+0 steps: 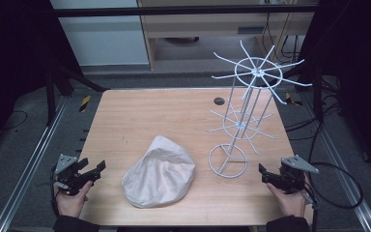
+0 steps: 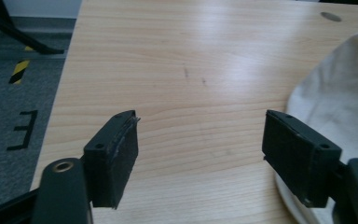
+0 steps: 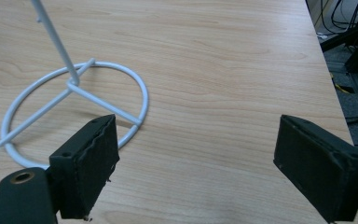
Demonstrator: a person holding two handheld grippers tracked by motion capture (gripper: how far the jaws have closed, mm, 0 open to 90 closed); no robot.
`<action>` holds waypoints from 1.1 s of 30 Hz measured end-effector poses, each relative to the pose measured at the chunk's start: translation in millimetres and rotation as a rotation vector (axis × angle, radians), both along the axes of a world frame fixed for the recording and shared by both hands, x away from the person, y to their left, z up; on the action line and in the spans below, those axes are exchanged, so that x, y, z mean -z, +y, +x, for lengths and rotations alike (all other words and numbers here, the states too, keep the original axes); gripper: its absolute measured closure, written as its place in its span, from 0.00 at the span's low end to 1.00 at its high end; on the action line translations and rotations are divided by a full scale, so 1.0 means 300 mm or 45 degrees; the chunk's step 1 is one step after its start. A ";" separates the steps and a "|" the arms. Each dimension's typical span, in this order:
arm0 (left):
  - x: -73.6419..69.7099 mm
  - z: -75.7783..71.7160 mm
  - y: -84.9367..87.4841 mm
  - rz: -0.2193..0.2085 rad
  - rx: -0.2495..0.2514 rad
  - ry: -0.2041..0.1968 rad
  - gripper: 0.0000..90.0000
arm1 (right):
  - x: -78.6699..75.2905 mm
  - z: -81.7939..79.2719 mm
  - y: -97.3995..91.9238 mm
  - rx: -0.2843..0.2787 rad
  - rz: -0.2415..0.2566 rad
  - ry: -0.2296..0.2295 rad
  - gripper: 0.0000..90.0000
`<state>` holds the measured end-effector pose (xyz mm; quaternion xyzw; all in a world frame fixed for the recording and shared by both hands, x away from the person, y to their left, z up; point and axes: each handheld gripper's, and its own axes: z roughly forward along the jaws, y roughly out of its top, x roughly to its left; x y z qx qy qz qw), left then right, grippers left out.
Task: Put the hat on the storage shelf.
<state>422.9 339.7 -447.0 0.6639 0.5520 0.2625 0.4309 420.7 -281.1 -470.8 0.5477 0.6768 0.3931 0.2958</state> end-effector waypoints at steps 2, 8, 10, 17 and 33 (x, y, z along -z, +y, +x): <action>-0.008 -0.004 -0.009 0.002 0.013 -0.008 0.32 | -0.004 -0.003 0.004 -0.006 0.013 0.001 0.14; -0.070 -0.025 -0.075 0.018 0.136 -0.042 0.35 | -0.004 -0.006 0.010 -0.014 -0.007 0.015 0.16; -0.085 -0.030 -0.091 0.016 0.167 -0.047 0.35 | -0.003 -0.006 0.011 -0.007 -0.002 0.027 0.16; -0.109 -0.039 -0.145 0.038 0.211 -0.069 0.34 | 0.005 -0.003 0.011 -0.021 -0.006 0.049 0.19; -0.161 -0.013 -0.284 0.119 0.344 -0.094 0.34 | 0.014 -0.008 0.033 -0.055 -0.055 0.066 0.19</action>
